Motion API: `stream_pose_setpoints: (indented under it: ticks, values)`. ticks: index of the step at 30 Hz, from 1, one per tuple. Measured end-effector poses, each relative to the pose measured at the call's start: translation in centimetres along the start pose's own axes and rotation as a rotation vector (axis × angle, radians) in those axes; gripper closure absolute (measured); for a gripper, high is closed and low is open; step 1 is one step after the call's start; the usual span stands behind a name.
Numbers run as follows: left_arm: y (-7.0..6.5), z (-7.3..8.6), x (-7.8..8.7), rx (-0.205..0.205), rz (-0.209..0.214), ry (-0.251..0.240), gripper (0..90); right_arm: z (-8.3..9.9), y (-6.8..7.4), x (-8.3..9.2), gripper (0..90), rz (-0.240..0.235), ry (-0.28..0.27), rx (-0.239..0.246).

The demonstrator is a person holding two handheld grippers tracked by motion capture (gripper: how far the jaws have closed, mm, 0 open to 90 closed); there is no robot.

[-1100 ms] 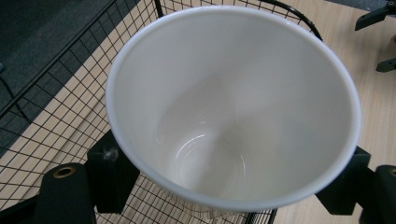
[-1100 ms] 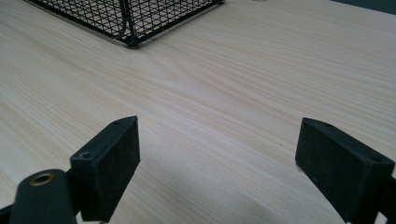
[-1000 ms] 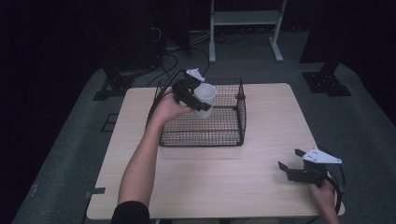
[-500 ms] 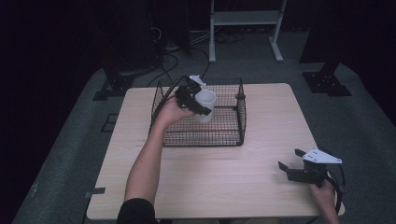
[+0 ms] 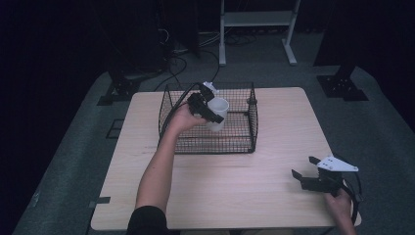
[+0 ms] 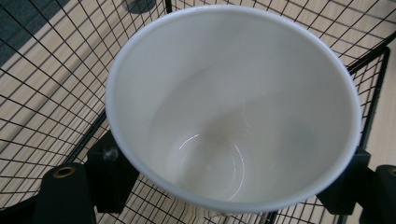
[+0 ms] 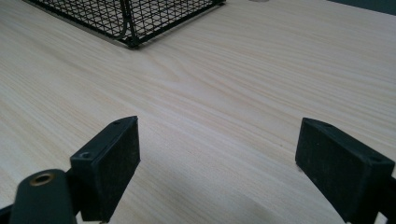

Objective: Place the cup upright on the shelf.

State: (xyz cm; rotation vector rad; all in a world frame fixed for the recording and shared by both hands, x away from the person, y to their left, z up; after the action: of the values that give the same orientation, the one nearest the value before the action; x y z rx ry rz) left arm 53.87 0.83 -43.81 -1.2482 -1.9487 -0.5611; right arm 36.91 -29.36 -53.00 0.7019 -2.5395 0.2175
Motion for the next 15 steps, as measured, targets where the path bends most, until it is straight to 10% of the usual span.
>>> stream_pose_setpoints:
  ticks: [15]
  values:
    - [0.2, 0.9, -2.3, 0.028, 0.025, 0.044, 21.0, 0.0, 0.0, 0.0, 13.1, -0.001, -0.002, -0.001]
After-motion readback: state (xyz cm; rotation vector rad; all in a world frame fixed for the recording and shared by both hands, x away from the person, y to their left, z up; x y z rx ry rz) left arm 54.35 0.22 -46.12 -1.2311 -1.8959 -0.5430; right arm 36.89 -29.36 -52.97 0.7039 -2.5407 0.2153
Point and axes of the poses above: each handheld gripper's, and its own axes: x roughly backward along the jaws, z roughly out of its underside, y roughly to its left, the point moved 10 cm from there along -x, roughly forward along the jaws, and after that the axes turned 2 degrees about -x, right-handed, at the moved point
